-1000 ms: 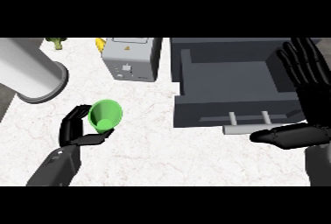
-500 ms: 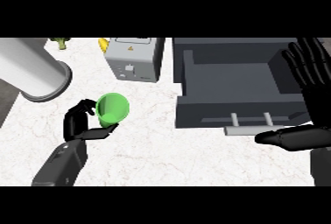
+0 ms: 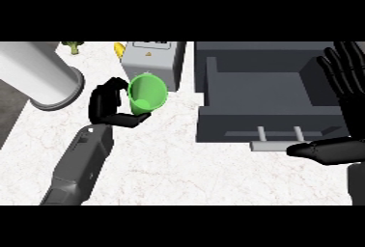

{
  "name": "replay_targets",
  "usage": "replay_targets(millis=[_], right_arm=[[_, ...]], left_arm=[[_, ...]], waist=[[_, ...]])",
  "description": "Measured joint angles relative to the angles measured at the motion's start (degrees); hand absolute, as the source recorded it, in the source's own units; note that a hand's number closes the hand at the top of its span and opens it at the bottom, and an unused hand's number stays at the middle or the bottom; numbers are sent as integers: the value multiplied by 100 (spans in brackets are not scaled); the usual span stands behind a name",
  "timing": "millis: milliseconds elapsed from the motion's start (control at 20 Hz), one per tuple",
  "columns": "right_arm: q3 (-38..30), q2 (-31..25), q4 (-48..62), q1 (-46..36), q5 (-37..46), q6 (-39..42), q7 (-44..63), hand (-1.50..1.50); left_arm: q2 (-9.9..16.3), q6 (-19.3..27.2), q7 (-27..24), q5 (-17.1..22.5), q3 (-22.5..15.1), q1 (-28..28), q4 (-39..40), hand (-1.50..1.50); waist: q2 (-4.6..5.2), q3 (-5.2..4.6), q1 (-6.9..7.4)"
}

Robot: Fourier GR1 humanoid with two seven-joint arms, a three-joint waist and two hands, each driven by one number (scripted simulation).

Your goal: Pick up the cup, place it into the drawer and close the drawer

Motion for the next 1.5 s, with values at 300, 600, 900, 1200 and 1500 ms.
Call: replay_targets(millis=[300,600,900,1200,1500], right_arm=[[28,42,23,-13,138,-110,8,-150],[3,50,159,-46,156,-104,-106,-150],[23,14,181,-174,142,-77,-58,-150],[118,104,160,-113,145,-32,-222,-150],[138,70,214,-279,69,39,-177,-150]], left_arm=[[-387,301,1160,116,-540,-638,-978,150],[-495,1058,2481,311,-1023,-1548,-1571,150],[-521,1944,3240,582,-1506,-2636,-1081,150],[-527,2539,3768,922,-1969,-3438,-81,150],[-529,2639,3973,1146,-2485,-3728,763,150]], waist=[[-32,4,47],[-8,4,-14],[37,2,-159],[84,4,-344],[150,8,-539]])
